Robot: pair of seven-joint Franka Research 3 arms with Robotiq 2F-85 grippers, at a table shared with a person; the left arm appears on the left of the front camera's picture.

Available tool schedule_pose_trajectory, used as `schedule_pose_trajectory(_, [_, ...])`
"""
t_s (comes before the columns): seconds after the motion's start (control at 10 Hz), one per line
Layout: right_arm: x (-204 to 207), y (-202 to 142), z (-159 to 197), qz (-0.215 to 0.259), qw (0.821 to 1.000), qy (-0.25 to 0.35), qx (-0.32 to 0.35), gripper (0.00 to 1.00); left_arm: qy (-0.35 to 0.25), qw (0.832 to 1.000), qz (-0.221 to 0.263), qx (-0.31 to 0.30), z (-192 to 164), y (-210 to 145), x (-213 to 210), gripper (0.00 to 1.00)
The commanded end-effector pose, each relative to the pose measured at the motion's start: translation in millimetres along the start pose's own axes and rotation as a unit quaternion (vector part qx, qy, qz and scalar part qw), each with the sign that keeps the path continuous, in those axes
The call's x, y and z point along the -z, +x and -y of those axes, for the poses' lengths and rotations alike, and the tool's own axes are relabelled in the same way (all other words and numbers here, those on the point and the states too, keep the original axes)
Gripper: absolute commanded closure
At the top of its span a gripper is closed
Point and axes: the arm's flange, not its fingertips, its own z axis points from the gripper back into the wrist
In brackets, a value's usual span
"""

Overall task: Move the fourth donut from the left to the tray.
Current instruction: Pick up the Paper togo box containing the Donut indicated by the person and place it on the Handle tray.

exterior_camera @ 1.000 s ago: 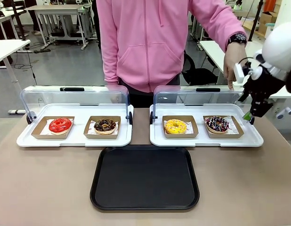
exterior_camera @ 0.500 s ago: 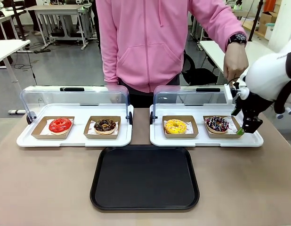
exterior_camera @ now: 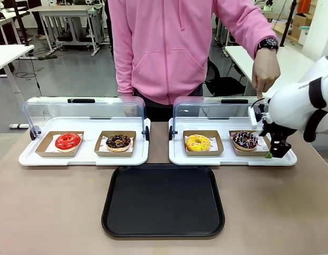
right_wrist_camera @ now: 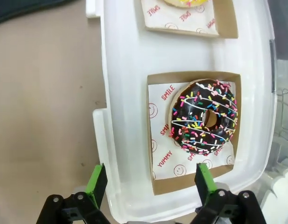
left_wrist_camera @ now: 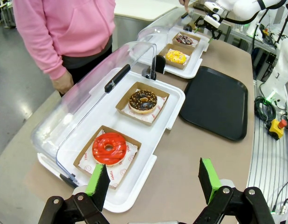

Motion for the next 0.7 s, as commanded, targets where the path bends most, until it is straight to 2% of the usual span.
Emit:
schedule_pose_trajectory(0.0, [11,4,-4,-0.03,0.999,-0.02,0.009,0.0,-0.002,1.0,0.008,0.002,1,3,0,0.0])
schedule_pose_trajectory(0.6, [36,-17,8,-0.032,0.999,-0.021,0.009,0.0,-0.002,1.0,0.008,0.002,1,3,0,0.0])
